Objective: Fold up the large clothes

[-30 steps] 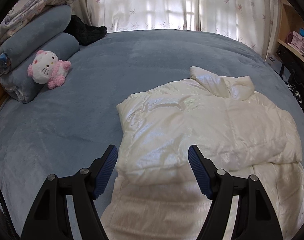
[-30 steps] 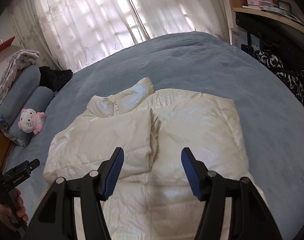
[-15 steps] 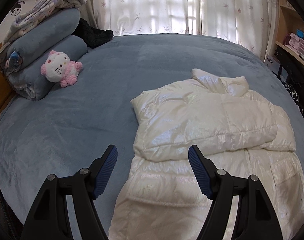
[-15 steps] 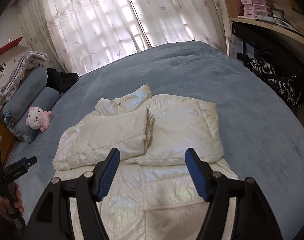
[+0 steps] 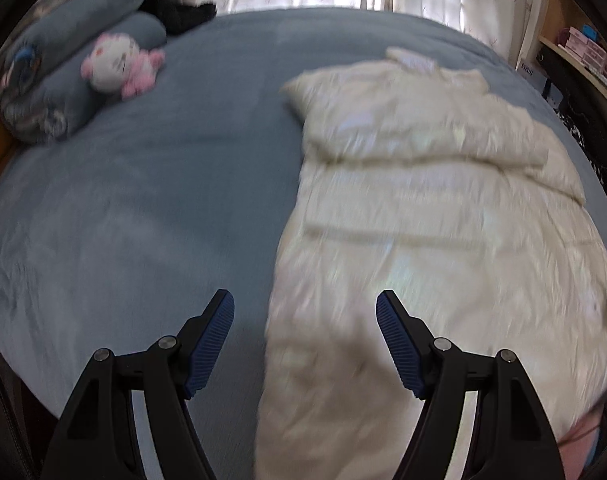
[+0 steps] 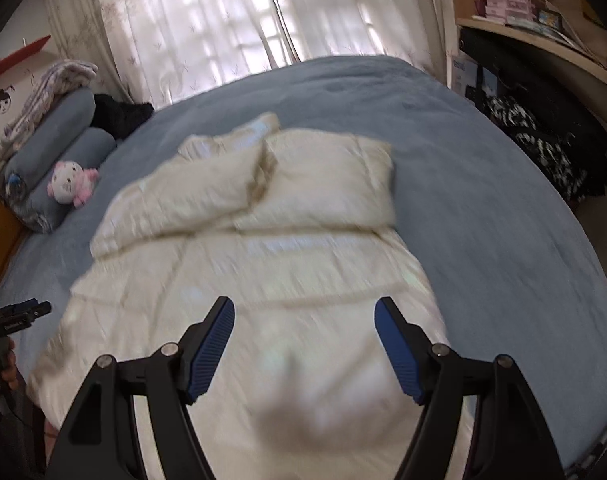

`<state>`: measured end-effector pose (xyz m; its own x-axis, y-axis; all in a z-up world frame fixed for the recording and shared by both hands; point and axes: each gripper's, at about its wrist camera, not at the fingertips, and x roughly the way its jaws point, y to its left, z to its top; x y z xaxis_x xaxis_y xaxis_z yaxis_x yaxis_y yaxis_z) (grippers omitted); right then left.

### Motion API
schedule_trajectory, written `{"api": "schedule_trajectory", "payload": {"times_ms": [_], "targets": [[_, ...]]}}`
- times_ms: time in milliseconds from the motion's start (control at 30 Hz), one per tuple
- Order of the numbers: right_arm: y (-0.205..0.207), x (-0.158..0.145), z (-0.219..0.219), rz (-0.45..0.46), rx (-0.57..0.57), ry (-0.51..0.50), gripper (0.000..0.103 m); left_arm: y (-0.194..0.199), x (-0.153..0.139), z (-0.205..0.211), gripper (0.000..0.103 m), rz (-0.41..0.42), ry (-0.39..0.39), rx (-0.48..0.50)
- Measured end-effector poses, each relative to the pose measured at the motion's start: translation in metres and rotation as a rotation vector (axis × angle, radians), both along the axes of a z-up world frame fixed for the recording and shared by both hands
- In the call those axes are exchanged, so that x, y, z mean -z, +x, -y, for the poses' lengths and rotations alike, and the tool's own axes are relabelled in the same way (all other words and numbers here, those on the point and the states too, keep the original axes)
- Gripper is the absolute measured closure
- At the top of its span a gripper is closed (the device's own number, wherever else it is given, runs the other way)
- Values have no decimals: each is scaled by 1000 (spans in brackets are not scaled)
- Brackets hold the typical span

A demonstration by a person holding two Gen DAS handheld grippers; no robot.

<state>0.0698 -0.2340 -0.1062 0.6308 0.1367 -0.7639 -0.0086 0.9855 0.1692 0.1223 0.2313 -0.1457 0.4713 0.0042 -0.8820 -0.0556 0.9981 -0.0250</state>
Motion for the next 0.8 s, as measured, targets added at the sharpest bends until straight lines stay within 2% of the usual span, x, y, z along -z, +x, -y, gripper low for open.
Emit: {"api": "schedule_trajectory", "payload": {"times_ms": [167, 400, 600, 800], "targets": [[-31, 19, 39, -67, 76, 2, 30, -34, 17, -20, 31, -55, -91, 0], [-68, 50, 83, -155, 165, 115, 30, -65, 34, -32, 31, -96, -190, -4], [-83, 70, 83, -207, 124, 242, 30, -75, 45, -47, 29, -103, -319, -56], [-87, 79, 73, -203, 92, 320, 30, -80, 55, -50, 25, -91, -379, -50]]}}
